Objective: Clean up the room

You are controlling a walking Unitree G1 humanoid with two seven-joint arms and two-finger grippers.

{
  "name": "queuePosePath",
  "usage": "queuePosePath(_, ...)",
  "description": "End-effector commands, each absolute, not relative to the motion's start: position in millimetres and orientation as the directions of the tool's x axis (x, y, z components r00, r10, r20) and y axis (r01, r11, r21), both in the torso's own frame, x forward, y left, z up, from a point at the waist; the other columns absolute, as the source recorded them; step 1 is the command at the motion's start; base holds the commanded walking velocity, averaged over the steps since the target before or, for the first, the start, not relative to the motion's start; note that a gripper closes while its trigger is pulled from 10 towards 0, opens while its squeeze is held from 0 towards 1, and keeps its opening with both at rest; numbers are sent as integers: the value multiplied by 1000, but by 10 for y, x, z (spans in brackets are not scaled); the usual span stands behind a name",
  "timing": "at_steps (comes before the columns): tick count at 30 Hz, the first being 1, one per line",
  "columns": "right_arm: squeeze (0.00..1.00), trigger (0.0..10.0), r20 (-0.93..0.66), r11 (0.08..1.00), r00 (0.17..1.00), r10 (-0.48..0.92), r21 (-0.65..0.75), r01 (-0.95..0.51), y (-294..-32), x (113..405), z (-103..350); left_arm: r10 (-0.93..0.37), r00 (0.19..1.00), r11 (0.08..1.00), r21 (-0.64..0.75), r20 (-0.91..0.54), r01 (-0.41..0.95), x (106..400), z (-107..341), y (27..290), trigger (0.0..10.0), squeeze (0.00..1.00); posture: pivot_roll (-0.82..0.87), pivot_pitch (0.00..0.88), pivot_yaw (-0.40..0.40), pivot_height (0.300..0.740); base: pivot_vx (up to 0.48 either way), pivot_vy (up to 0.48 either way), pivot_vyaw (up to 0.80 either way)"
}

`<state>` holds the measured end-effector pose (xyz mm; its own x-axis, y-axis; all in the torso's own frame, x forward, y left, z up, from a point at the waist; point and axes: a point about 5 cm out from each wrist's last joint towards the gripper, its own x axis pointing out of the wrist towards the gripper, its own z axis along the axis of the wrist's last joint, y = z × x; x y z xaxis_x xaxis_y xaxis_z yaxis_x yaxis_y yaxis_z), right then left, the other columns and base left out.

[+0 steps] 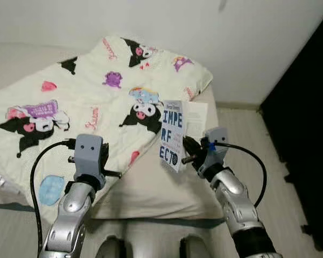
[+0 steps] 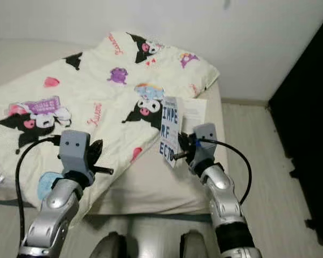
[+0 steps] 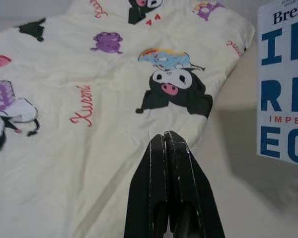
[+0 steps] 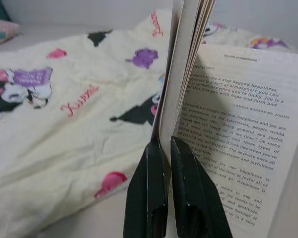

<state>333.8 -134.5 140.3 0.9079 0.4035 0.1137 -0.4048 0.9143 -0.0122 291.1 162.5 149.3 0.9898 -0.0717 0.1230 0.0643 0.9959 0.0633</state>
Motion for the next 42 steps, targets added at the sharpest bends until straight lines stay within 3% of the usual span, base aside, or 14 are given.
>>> queuePosePath(1,0,10000,157,916,904,398,-26,-399,-1351,3318,1471,-78,991,995,70,110,70,2911,1447,1621,10000,0,-51,179,-31,703,0,0,0)
queuePosePath(11,0,10000,165,919,905,392,-25,-393,-1363,3318,1483,-92,990,994,70,111,84,2929,1445,1600,10000,0,-51,173,-26,723,0,0,0)
queuePosePath(20,0,10000,133,923,915,382,-10,-384,-1371,3239,1337,-164,986,981,106,18,161,2941,1262,1507,10000,0,-51,161,-13,740,0,0,0)
queuePosePath(29,0,10000,67,930,928,367,-8,-367,-1393,3195,1173,-125,992,986,106,-21,127,2950,1108,1570,10000,0,-59,138,-13,740,0,0,0)
queuePosePath(33,0,10000,-63,938,941,333,-85,-337,-1452,3110,853,-36,993,991,121,-108,49,2885,782,1682,10000,0,-71,112,-9,740,0,0,0)
queuePosePath(42,0,10000,-94,958,971,221,-168,-234,-1603,3011,682,-32,990,993,105,-139,47,2804,638,1646,10000,0,-77,95,-5,740,0,0,0)
